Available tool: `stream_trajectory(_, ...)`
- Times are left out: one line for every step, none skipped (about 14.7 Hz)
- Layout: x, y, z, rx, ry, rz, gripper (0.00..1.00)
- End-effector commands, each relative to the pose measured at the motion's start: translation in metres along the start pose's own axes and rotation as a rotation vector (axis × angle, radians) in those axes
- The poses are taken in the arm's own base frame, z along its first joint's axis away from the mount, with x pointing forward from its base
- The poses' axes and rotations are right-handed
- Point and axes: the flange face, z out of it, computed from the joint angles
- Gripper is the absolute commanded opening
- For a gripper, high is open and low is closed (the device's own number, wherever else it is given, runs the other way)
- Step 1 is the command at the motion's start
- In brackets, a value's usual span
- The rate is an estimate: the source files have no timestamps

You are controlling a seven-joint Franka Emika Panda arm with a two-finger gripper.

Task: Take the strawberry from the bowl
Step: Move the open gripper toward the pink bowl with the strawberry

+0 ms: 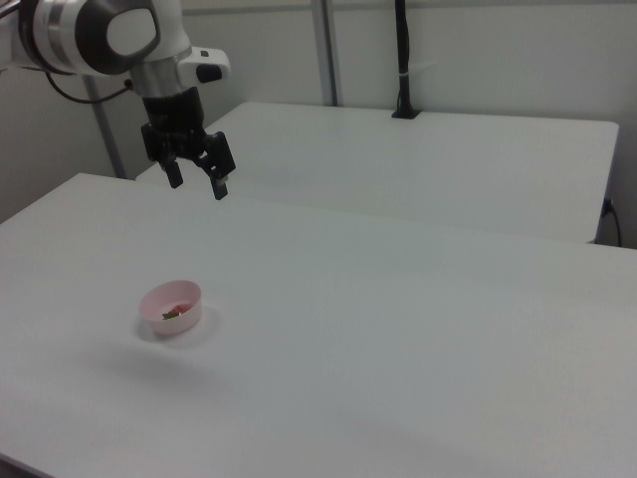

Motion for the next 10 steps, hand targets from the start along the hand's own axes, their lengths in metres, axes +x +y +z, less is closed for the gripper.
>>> stream_trajectory(-0.003, 0.000, 0.004, -0.008, 0.004, -0.012, 1.00)
stream_trajectory(-0.003, 0.000, 0.004, -0.008, 0.005, -0.012, 1.00)
stream_trajectory(-0.003, 0.000, 0.003, -0.007, 0.007, -0.015, 1.00)
stream_trajectory(-0.002, -0.001, 0.009, -0.009, -0.002, -0.032, 1.00)
stream_trajectory(-0.003, -0.001, 0.014, -0.011, -0.013, -0.078, 1.00)
stream_trajectory(-0.003, -0.002, 0.019, -0.011, -0.023, -0.146, 1.00)
stream_trajectory(-0.002, -0.002, 0.023, -0.010, -0.032, -0.210, 1.00)
stream_trajectory(-0.002, -0.002, 0.024, -0.010, -0.034, -0.248, 1.00)
stream_trajectory(-0.001, -0.001, 0.025, -0.011, -0.036, -0.270, 1.00)
stream_trajectory(-0.001, -0.001, 0.028, -0.016, -0.040, -0.271, 1.00)
